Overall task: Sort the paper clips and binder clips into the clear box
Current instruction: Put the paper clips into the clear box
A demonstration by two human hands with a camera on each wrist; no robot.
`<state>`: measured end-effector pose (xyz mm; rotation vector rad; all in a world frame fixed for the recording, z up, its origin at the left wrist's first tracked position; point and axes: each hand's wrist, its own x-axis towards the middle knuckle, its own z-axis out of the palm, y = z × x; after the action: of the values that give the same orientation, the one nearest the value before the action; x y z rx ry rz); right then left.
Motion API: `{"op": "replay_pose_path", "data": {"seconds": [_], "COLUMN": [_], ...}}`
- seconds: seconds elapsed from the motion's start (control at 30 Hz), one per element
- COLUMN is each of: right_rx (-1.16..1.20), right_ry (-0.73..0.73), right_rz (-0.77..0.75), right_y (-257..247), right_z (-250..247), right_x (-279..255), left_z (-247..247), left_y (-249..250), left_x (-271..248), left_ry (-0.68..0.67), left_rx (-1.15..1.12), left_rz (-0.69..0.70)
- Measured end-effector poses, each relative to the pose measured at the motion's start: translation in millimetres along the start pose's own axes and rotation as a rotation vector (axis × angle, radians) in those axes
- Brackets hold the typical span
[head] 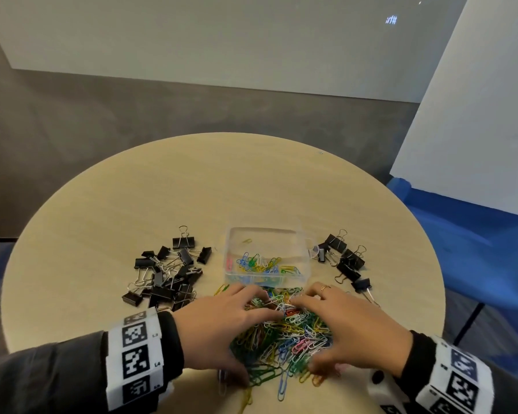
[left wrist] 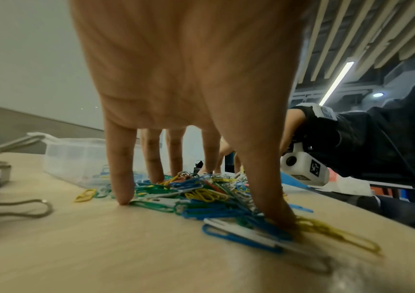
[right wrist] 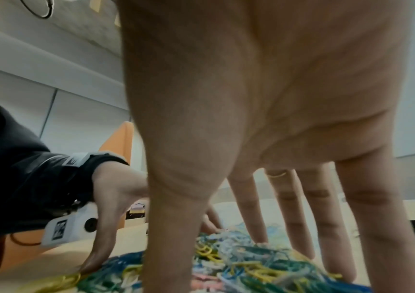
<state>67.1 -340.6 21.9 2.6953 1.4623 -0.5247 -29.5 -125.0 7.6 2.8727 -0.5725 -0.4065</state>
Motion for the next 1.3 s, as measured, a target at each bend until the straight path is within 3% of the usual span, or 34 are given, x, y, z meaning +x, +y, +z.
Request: {"op": "replay_pose_path", "data": {"seconds": [0.27,0.53,0.73,0.87,1.07,1.3], "right_rx": [0.108,0.402,0.417,0.332,0.209,-0.044], "right_ry": [0.114,0.131,0.347,0.195,0.228,-0.09], "right_rz": [0.038,0.022,-0.04,-0.089,-0.154,-0.085], "right_y": [6.5,25.4,24.9,14.5,-2.6,-11.8], "right_z": [-9.8,-47.6,-68.1,-73.0,-91.9,-80.1], "right_x": [21.3,22.9,53.0,78.2,137.4,196.3], "left_z": [-15.8,-18.4,-17.2,-16.2,-14.6,-14.4], "left_y": [7.1,12.3,11.5,6.6,2.6,-3.5], "left_x": [25.9,25.1,22.6,21.9,20.0,18.5], "left_ry": [0.058,0.078,0.11,0.135,0.189,0.216], "left_rx": [0.094,0.116,0.099,0.105,0.078,0.034], "left_rz": [-0.115,-0.126,-0.129,-0.112,-0.076,-0.04]}}
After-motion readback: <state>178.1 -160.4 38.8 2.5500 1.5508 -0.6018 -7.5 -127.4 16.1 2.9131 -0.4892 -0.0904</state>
